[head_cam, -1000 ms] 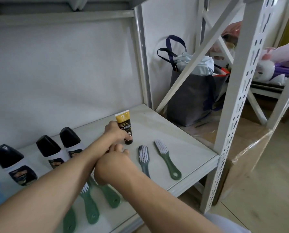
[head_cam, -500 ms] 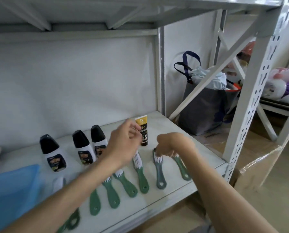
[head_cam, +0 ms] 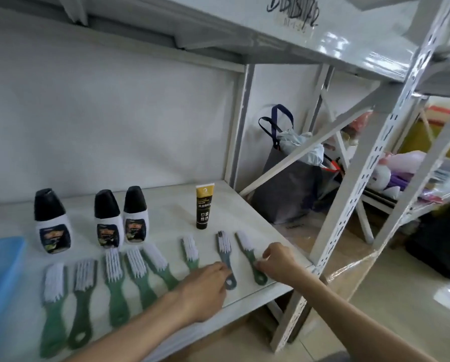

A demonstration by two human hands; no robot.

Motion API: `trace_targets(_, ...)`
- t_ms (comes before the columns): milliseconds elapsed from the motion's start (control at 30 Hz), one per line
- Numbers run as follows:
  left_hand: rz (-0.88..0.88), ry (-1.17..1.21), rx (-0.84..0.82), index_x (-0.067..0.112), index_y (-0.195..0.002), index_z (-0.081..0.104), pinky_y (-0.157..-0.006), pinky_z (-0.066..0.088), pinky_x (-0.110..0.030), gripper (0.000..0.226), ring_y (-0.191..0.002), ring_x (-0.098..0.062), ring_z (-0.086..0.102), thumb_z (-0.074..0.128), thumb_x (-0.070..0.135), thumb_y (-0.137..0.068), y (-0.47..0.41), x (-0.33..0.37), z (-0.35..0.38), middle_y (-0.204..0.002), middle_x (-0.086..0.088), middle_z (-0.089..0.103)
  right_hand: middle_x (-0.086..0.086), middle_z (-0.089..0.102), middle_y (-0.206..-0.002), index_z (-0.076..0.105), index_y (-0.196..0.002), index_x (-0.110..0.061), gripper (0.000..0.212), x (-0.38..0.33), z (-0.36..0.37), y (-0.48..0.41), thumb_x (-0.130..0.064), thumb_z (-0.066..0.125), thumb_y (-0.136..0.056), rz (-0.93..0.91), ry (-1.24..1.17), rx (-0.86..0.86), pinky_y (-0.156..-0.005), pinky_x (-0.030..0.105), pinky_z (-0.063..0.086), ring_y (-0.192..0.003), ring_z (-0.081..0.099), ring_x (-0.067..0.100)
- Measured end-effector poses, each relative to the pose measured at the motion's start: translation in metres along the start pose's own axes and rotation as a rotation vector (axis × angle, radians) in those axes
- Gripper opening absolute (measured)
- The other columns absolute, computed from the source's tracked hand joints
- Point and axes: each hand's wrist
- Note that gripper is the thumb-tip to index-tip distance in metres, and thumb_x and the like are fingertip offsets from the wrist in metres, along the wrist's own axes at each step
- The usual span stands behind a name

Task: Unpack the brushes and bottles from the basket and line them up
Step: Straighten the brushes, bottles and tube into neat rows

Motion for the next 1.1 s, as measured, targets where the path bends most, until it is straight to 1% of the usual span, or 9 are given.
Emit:
trace_targets(100, 0.036, 0.02, 0.021, 0.018, -0.147, 0.039, -0.112, 0.032, -0.029, 0.047, -0.134, -0.016, 0.04, 0.037, 0.025, -0.1, -0.007, 0.003, 0.005, -0.15, 0.001, 0.039, 0.006, 0.056, -0.075, 0.065, -0.084, -0.006, 0.028, -0.002, 0.006, -0.004, -0.033, 0.067, -0.081, -0.015, 0.03, 0.03, -0.061, 0.034, 0.043, -0.074, 0.052, 0.019)
trace_targets(200, 0.036, -0.03, 0.014, 0.016, -0.152, 0.029, -0.115, 0.026, -0.03, 0.05, -0.141, -0.019, 0.032, 0.034, 0.028, -0.103, -0.01, 0.012, 0.007, -0.156, -0.002, 0.03, 0.015, 0.063, -0.075, 0.068, -0.088, 0.0, 0.037, -0.002, 0.009, -0.007, -0.036, 0.07, -0.08, 0.004, -0.004, 0.024, -0.058, 0.029, 0.036, -0.07, 0.053, 0.021)
trace_targets(267, 0.02, -0.091, 0.009, 0.009, -0.153, 0.024, -0.118, 0.022, -0.031, 0.052, -0.145, -0.021, 0.025, 0.031, 0.028, -0.105, -0.012, 0.017, 0.009, -0.159, -0.007, 0.025, 0.014, 0.065, -0.071, 0.069, -0.078, 0.0, 0.028, 0.001, 0.011, -0.011, -0.028, 0.068, -0.079, -0.001, -0.006, 0.041, -0.054, 0.029, 0.038, -0.071, 0.063, 0.028)
trace_targets(400, 0.011, -0.176, -0.022, 0.0, -0.151, 0.025, -0.119, 0.021, -0.037, 0.052, -0.143, -0.026, 0.023, 0.027, 0.025, -0.105, -0.022, 0.02, 0.017, -0.158, -0.013, 0.026, 0.009, 0.054, -0.054, 0.058, -0.053, -0.006, 0.022, 0.01, 0.014, -0.021, -0.017, 0.062, -0.072, 0.003, 0.009, 0.124, -0.049, 0.03, 0.036, -0.059, 0.058, 0.028)
trace_targets(533, -0.005, -0.147, -0.014, -0.002, -0.15, 0.026, -0.119, 0.02, -0.04, 0.052, -0.143, -0.029, 0.023, 0.024, 0.026, -0.106, -0.026, 0.021, 0.019, -0.157, -0.016, 0.028, 0.011, 0.064, -0.073, 0.06, -0.066, -0.002, 0.02, 0.01, 0.008, -0.024, -0.018, 0.062, -0.078, 0.008, -0.002, 0.178, -0.052, 0.031, 0.04, -0.07, 0.06, 0.027)
trace_targets(733, -0.067, -0.188, 0.033, 0.0, -0.154, 0.01, -0.121, 0.001, -0.033, 0.059, -0.152, -0.026, 0.001, 0.027, 0.029, -0.106, 0.001, 0.02, 0.003, -0.164, -0.016, 0.003, 0.011, 0.051, -0.123, 0.051, -0.122, -0.01, 0.038, 0.001, 0.006, -0.01, -0.031, 0.059, -0.091, -0.046, 0.193, 0.217, -0.083, 0.033, 0.045, -0.112, 0.052, 0.027)
trace_targets(833, -0.185, -0.232, 0.056, -0.001, -0.152, 0.017, -0.122, 0.005, -0.039, 0.057, -0.151, -0.031, 0.005, 0.03, 0.027, -0.104, 0.024, 0.012, -0.005, -0.162, -0.021, 0.007, 0.007, 0.058, -0.113, 0.06, -0.112, -0.012, 0.029, -0.014, 0.015, -0.002, -0.033, 0.059, -0.091, -0.162, 0.215, 0.182, -0.084, 0.035, 0.052, -0.1, 0.057, 0.022)
trace_targets(933, -0.304, -0.264, 0.053, -0.001, -0.149, 0.023, -0.122, 0.01, -0.044, 0.057, -0.147, -0.035, 0.016, 0.029, 0.032, -0.103, 0.042, 0.005, 0.0, -0.159, -0.024, 0.018, 0.001, 0.06, -0.094, 0.06, -0.094, -0.014, 0.027, -0.032, 0.023, 0.006, -0.04, 0.065, -0.087, -0.103, 0.171, 0.02, -0.073, 0.033, 0.053, -0.082, 0.059, 0.017)
trace_targets(1100, -0.308, -0.271, 0.006, 0.0, -0.154, 0.008, -0.122, 0.001, -0.045, 0.062, -0.149, -0.036, 0.009, 0.026, 0.032, -0.104, 0.046, 0.006, 0.011, -0.161, -0.023, 0.012, 0.004, 0.056, -0.09, 0.047, -0.074, -0.016, 0.018, -0.044, 0.026, 0.008, -0.024, 0.058, -0.085, -0.003, 0.129, -0.025, -0.07, 0.029, 0.045, -0.095, 0.063, 0.026)
Point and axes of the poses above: each hand's wrist, its own y-axis away from the middle knuckle, its own z-axis out of the palm, x = y × z
